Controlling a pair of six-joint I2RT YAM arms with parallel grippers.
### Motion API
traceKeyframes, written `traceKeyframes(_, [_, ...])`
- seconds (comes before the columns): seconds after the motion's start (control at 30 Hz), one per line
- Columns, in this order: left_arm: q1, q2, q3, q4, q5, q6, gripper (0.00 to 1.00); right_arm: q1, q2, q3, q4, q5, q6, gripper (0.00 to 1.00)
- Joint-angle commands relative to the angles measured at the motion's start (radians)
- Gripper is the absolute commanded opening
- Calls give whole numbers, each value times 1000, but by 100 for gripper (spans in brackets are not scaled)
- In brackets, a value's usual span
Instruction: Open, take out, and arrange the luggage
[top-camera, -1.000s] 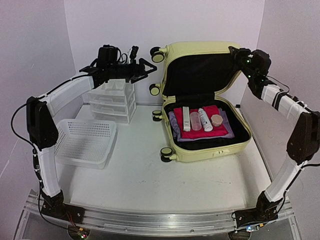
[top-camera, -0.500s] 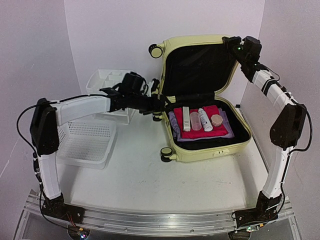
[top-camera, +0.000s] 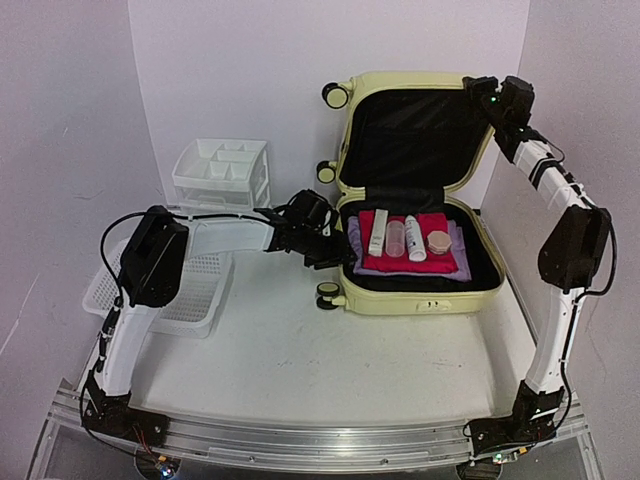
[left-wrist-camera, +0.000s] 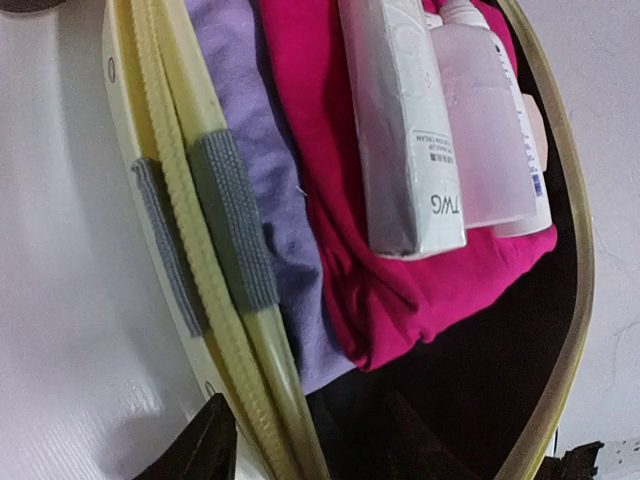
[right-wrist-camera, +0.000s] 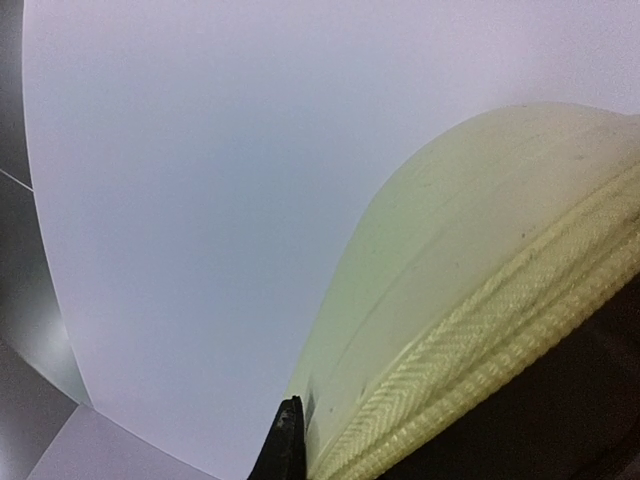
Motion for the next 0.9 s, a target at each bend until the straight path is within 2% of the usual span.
traceKeyframes(0.0, [-33,69,172,47,69,-40,43,-114,30,62,63,124,-246,0])
traceKeyframes(0.17, [-72,161,291,45,115,-65,38,-125,83,109,63,79,-289,0])
traceKeyframes(0.4, [-95,235,401,47,166,-113,36,-126,158,163,64,77,-357,0])
traceKeyframes(0.6, [-108,271,480,47,177,-128,37,-126,302,312,46,65,-405,2])
traceKeyframes(0.87, [-159,294,547,50,147,-124,38,-126,427,390,30,95,-465,16])
